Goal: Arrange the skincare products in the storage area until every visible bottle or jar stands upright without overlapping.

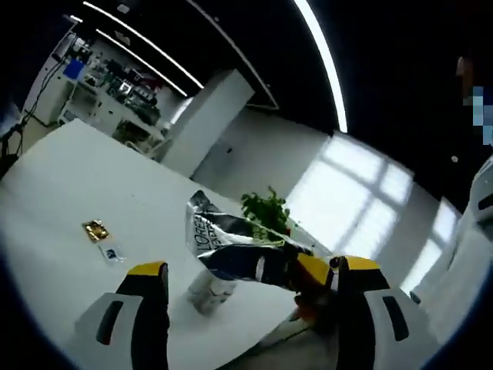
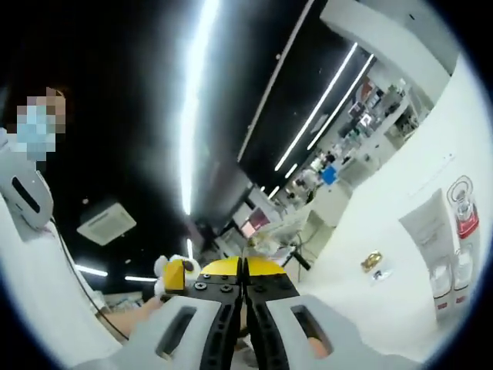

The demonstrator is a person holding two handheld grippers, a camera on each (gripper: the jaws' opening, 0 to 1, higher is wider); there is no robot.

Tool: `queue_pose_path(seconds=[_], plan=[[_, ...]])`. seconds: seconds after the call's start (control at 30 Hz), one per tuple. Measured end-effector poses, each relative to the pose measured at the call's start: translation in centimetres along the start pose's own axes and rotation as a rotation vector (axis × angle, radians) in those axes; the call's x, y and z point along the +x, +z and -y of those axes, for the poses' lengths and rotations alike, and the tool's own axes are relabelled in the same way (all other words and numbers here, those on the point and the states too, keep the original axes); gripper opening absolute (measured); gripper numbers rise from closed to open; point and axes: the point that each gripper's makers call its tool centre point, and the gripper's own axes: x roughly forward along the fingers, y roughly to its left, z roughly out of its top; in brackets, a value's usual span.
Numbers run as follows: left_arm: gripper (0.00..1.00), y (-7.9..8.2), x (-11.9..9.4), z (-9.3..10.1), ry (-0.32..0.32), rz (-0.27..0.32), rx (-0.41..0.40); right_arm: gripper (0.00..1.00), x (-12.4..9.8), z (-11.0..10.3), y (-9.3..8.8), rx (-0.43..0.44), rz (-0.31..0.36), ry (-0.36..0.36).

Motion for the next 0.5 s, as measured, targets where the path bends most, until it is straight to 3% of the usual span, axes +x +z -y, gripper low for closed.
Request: queue_pose_path(seconds=[0.13, 0.27, 0.33, 0.4, 0.5], plan=[[0.71, -0.2, 0.6, 0.9, -0.013, 0.011, -0.032, 0.01, 0.3, -0.6, -0.8, 0.027, 0.014, 0.003], [0.5, -0.5, 1.1, 1.0, 0.0, 0.035, -0.069, 0.01, 0.5, -0.7, -1.6, 0.041, 0.006, -0.005], [0.42, -0.8, 1.1, 0.8, 0.013, 0.027, -0.062, 0.01, 0.5, -0.7, -1.7, 0.051, 0.007, -0.008], [0.27, -1.5, 1.0, 0.2, 0.039, 0.0, -0.059, 0.01, 0.5, -0.7, -1.9, 0.037, -0.005, -0.019], [0.21, -1.7, 0.9, 0.0, 0.039, -0.009, -0.092, 0.01, 0.4, -0.4, -2.4, 0.025, -0.035, -0.04]])
